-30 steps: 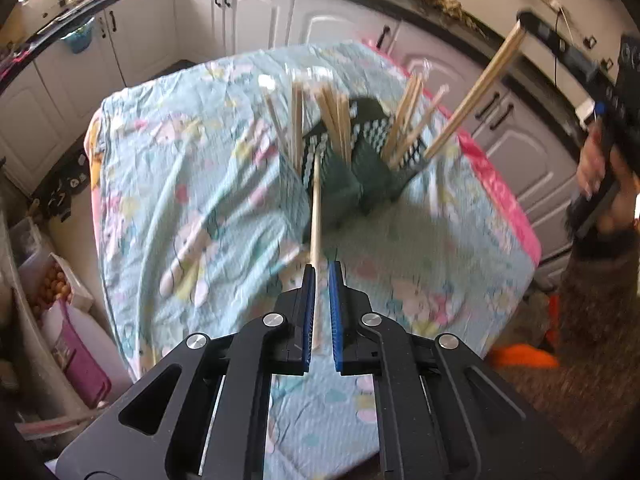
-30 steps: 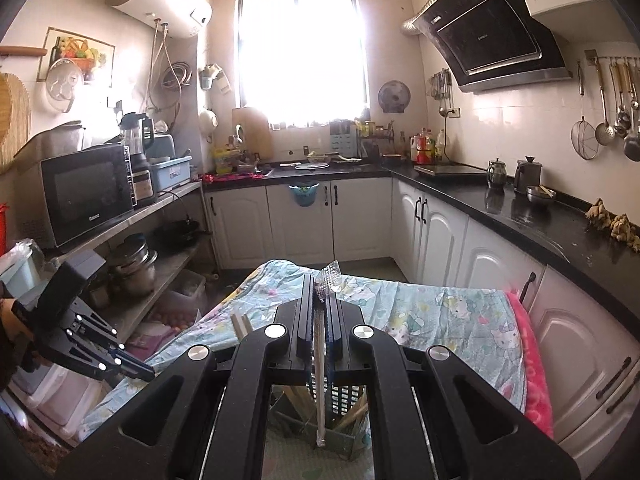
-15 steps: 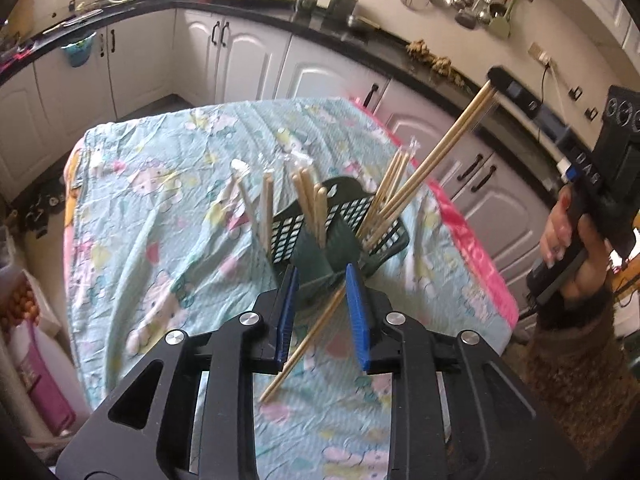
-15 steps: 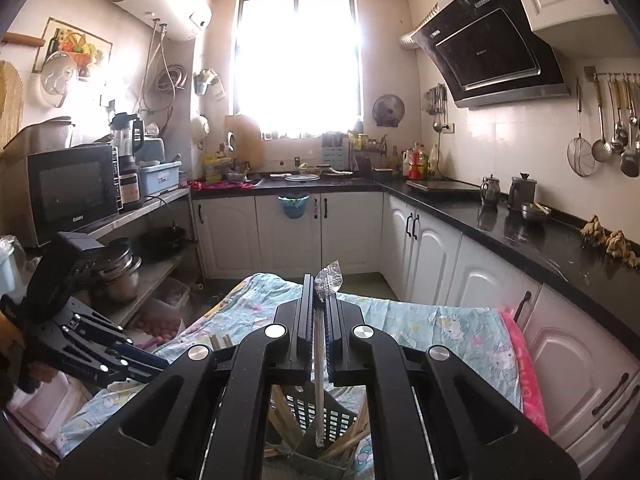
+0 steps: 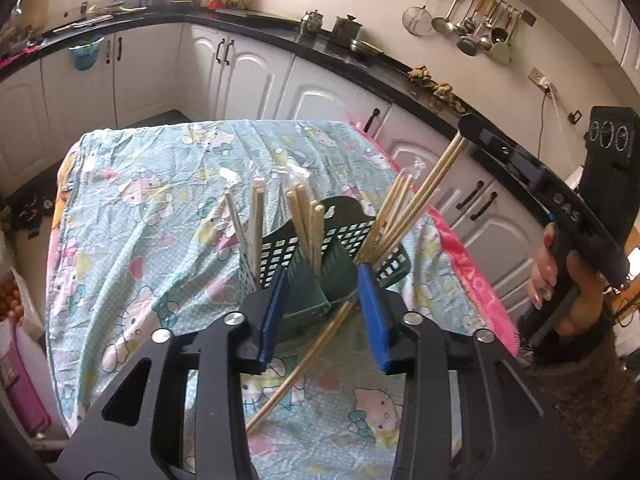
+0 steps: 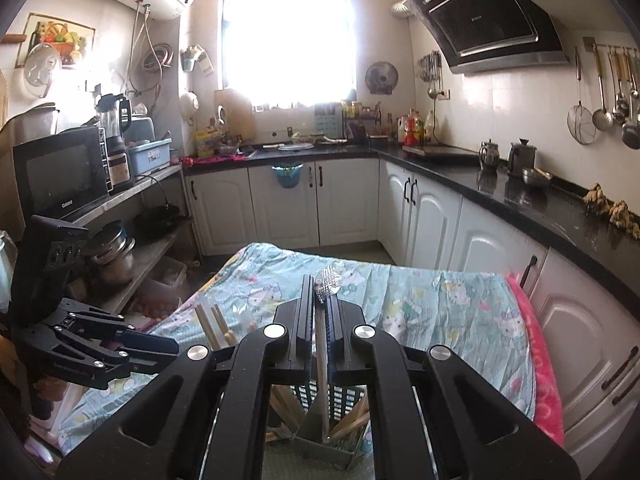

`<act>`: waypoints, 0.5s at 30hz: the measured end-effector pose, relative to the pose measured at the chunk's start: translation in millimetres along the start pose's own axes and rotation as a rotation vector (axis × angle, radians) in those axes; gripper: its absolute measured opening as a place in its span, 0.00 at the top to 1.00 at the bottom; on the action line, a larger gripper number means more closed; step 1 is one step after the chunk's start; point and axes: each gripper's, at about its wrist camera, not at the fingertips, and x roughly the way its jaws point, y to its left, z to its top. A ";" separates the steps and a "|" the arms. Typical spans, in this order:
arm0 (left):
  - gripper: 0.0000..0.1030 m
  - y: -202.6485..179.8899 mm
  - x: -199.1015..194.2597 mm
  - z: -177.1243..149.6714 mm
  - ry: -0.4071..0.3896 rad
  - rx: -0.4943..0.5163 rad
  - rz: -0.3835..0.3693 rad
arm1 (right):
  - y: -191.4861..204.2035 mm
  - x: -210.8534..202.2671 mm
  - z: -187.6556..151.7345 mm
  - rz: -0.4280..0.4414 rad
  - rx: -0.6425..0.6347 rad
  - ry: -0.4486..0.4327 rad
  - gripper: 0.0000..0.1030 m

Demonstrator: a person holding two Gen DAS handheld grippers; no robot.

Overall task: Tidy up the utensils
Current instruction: 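Open both grippers to drop the chopsticks into the caddy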

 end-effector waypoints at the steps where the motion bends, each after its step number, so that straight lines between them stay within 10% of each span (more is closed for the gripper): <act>1: 0.66 0.3 2.0 -1.3 0.000 0.000 0.006 | 0.0 0.4 -2.0 -0.003 0.003 0.004 0.79; 8: 0.51 -0.1 8.1 -6.7 -0.016 0.011 0.055 | -1.5 -1.7 -11.5 -0.012 0.022 0.020 0.57; 15: 0.15 1.3 8.3 -12.4 -0.028 -0.001 0.091 | -0.9 -6.8 -24.3 -0.023 0.034 0.043 0.38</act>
